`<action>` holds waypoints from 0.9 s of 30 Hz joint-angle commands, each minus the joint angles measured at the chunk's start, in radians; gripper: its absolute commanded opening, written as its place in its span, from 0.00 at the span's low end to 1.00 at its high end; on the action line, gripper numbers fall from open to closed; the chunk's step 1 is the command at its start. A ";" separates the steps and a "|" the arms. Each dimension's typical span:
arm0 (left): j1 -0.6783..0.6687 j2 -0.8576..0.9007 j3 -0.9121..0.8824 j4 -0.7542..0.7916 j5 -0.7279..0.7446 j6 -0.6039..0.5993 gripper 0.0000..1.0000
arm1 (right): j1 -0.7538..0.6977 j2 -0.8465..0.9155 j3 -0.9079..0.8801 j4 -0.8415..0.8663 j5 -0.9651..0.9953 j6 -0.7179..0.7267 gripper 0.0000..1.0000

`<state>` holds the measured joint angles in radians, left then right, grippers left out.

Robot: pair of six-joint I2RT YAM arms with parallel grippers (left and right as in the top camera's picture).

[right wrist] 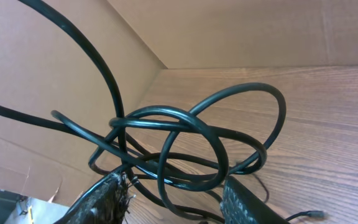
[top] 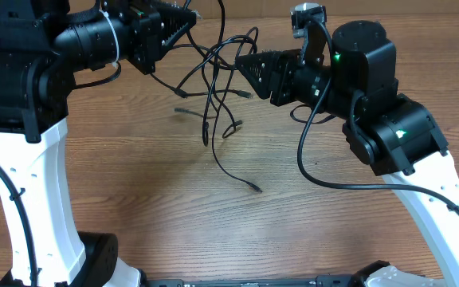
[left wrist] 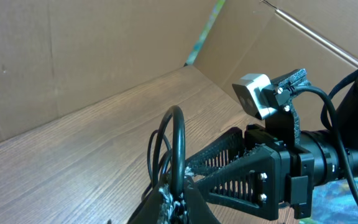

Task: Untangle cables

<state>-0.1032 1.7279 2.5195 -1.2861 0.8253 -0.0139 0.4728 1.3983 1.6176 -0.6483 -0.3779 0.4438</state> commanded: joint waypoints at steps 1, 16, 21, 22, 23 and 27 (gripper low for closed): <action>-0.002 -0.017 0.005 0.009 0.003 -0.020 0.04 | 0.004 0.007 0.019 0.005 0.011 -0.003 0.47; -0.002 -0.019 0.005 0.009 0.003 -0.021 0.04 | 0.004 0.040 0.019 0.031 0.020 -0.003 0.47; -0.002 -0.021 0.005 0.010 0.001 -0.020 0.04 | 0.004 0.040 0.019 0.058 0.018 -0.003 0.46; -0.002 -0.021 0.005 0.010 0.001 -0.020 0.04 | 0.004 0.040 0.019 0.061 0.018 -0.003 0.46; -0.002 -0.021 0.005 0.009 -0.007 -0.020 0.04 | 0.004 0.040 0.019 0.062 0.019 -0.003 0.45; -0.001 -0.023 0.005 0.008 -0.051 -0.020 0.04 | 0.002 0.040 0.019 0.062 0.021 -0.006 0.45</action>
<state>-0.1036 1.7279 2.5195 -1.2861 0.8070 -0.0242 0.4728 1.4353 1.6176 -0.5938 -0.3733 0.4438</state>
